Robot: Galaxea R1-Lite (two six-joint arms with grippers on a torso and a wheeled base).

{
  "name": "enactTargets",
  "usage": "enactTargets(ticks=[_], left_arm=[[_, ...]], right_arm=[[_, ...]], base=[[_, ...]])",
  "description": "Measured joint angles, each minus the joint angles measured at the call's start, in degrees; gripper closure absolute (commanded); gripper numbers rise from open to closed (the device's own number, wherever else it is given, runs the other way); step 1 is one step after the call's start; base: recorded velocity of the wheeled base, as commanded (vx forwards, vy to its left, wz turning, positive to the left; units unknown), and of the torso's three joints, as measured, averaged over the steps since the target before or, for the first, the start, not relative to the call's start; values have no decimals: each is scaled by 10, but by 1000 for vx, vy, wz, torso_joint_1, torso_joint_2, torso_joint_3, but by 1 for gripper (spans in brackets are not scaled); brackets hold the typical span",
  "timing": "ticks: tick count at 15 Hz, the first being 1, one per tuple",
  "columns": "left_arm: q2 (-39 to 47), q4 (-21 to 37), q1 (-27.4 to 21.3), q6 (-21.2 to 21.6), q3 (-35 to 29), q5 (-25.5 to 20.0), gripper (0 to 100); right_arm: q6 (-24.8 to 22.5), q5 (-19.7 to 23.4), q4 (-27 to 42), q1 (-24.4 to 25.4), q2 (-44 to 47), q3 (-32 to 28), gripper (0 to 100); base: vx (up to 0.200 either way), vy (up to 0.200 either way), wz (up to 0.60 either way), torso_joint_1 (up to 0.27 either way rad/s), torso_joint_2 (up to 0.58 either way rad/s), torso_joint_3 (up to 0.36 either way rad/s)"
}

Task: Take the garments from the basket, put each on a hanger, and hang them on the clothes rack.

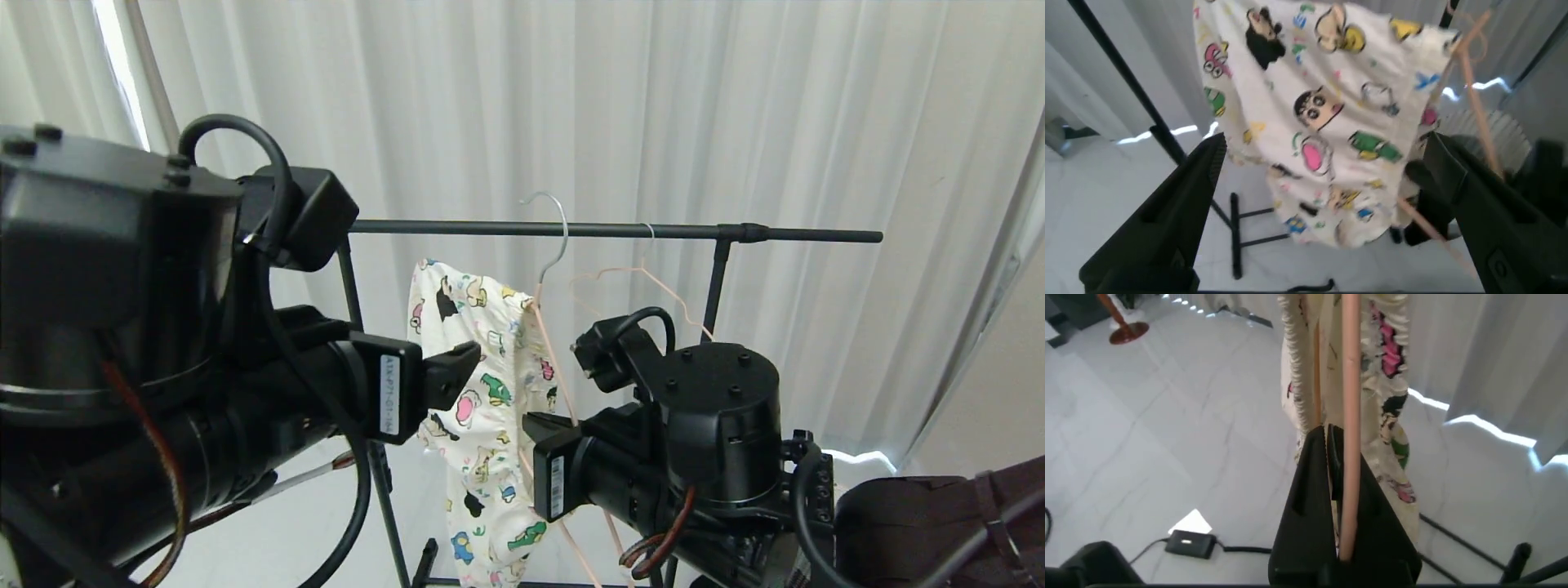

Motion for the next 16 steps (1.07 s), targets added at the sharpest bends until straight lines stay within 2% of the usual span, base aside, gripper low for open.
enactTargets(ticks=[2,3,7,9,12,16], left_arm=[[-41,0,5,35,53,-24,0],[-66,0,10,53,79,-54,0],[-171,-1,89,187,175,-241,0],[-201,-7,124,222,201,-297,0],[-217,-63,140,255,239,-376,0],[-222,-75,142,349,290,-485,0]], right_arm=[[-36,14,-47,-10,-9,51,100],[-49,29,-64,-15,-17,81,100],[-118,113,-112,-30,-73,215,100],[-158,155,-124,-31,-101,266,100],[-228,218,-126,-32,-131,312,100],[-296,265,-126,-23,-141,334,100]], base=[[0,0,0,0,0,0],[0,0,0,0,0,0],[0,0,0,0,0,0],[0,0,0,0,0,0],[0,0,0,0,0,0],[0,0,0,0,0,0]])
